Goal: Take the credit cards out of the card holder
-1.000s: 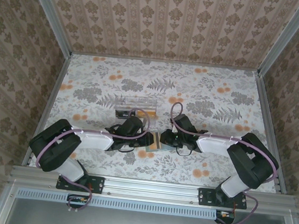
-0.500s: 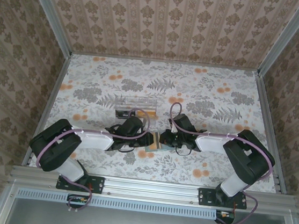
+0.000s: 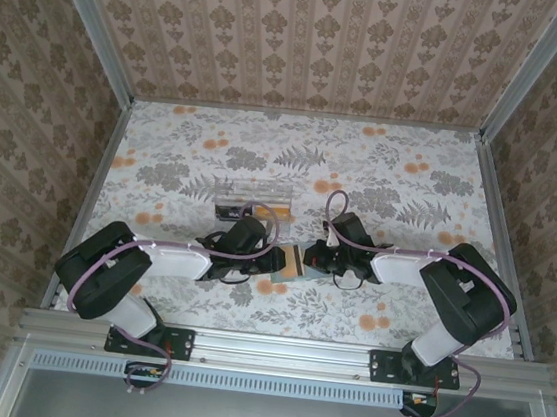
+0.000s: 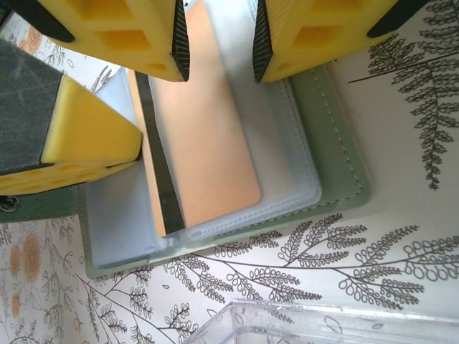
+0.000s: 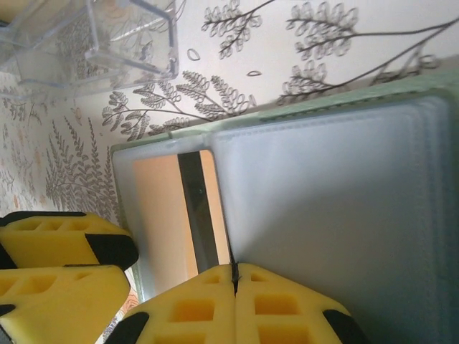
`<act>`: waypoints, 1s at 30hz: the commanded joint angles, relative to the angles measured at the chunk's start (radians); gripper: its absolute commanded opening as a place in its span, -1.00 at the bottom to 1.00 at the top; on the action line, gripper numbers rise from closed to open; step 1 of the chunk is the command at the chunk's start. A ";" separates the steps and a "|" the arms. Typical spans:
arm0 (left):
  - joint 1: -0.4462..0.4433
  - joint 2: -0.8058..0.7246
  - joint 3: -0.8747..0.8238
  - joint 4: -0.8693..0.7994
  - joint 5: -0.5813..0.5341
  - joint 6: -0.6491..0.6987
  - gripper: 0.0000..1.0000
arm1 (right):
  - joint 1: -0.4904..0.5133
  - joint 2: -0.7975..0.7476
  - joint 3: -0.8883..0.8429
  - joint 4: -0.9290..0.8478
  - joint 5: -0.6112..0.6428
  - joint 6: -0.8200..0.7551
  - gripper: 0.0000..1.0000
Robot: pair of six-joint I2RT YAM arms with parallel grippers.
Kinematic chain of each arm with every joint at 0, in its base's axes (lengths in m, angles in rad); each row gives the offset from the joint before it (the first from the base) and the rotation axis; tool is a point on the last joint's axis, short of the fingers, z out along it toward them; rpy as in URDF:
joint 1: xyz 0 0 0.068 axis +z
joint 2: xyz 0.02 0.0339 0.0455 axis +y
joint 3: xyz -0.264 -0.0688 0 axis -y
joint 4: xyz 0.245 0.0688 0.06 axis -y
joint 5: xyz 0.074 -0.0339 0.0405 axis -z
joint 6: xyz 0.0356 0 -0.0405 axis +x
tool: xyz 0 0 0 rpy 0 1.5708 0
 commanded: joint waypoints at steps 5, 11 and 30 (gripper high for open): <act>-0.001 -0.022 -0.007 -0.065 -0.019 0.028 -0.35 | -0.042 -0.053 -0.022 -0.070 0.010 -0.019 -1.00; 0.002 -0.038 0.003 -0.086 -0.021 0.040 -0.34 | -0.070 -0.075 -0.024 -0.096 -0.014 -0.054 -1.00; -0.033 -0.041 0.107 -0.159 -0.036 0.111 -0.29 | -0.070 0.027 0.008 -0.033 -0.094 -0.086 -0.51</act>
